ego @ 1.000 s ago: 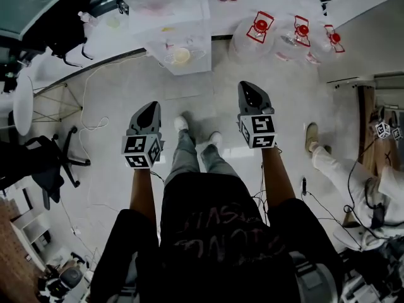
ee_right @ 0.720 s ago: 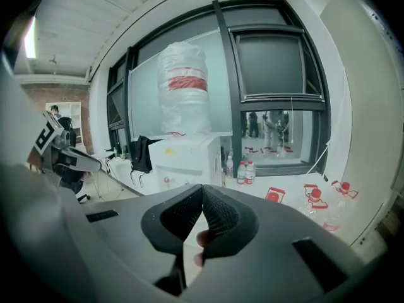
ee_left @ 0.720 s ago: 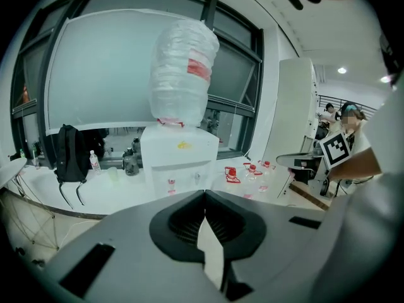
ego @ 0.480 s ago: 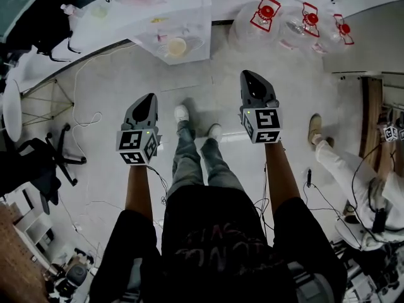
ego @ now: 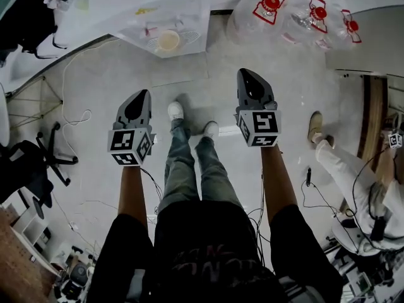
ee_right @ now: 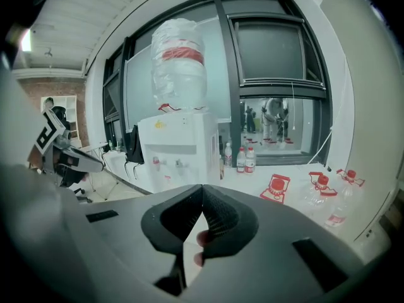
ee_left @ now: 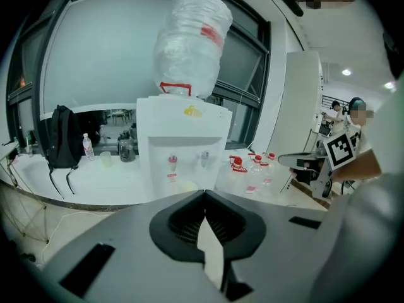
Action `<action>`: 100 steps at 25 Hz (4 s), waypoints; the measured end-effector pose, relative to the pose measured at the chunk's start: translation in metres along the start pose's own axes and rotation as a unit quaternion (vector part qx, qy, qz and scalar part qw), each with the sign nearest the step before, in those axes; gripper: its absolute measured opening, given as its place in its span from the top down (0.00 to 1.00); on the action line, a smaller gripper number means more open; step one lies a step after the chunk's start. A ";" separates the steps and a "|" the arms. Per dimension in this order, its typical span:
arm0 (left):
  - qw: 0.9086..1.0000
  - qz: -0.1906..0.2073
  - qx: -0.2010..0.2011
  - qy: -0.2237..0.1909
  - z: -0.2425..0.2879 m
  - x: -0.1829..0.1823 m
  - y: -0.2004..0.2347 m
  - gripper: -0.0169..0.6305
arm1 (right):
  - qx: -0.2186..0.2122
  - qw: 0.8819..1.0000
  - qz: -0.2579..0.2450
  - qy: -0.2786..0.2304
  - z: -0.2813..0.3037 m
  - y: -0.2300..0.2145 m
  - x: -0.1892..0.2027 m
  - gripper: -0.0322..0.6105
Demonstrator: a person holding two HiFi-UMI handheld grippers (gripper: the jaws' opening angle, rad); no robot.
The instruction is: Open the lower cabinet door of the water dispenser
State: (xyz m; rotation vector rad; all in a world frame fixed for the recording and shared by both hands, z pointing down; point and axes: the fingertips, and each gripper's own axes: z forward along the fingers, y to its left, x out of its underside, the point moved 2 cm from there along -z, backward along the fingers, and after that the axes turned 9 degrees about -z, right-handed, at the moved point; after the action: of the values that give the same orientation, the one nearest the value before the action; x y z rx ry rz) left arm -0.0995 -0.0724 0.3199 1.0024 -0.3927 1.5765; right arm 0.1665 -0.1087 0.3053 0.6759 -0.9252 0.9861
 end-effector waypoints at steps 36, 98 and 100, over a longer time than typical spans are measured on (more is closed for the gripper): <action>1.000 -0.020 -0.013 -0.016 0.182 0.148 0.117 0.95 | -0.015 1.000 -0.003 -0.004 0.188 0.024 0.182 0.93; 0.997 0.034 -0.014 -0.073 0.340 0.291 0.220 0.95 | -0.128 0.989 -0.050 -0.047 0.401 0.028 0.335 0.57; 0.997 0.034 -0.011 -0.073 0.339 0.292 0.221 0.95 | -0.121 0.991 -0.049 -0.042 0.400 0.029 0.334 0.58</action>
State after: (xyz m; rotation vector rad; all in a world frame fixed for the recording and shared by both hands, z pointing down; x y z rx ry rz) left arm -0.1628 -0.1925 0.7999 1.1003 -0.5480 1.5602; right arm 0.0884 -0.2944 0.7869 0.5551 -1.0566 0.7474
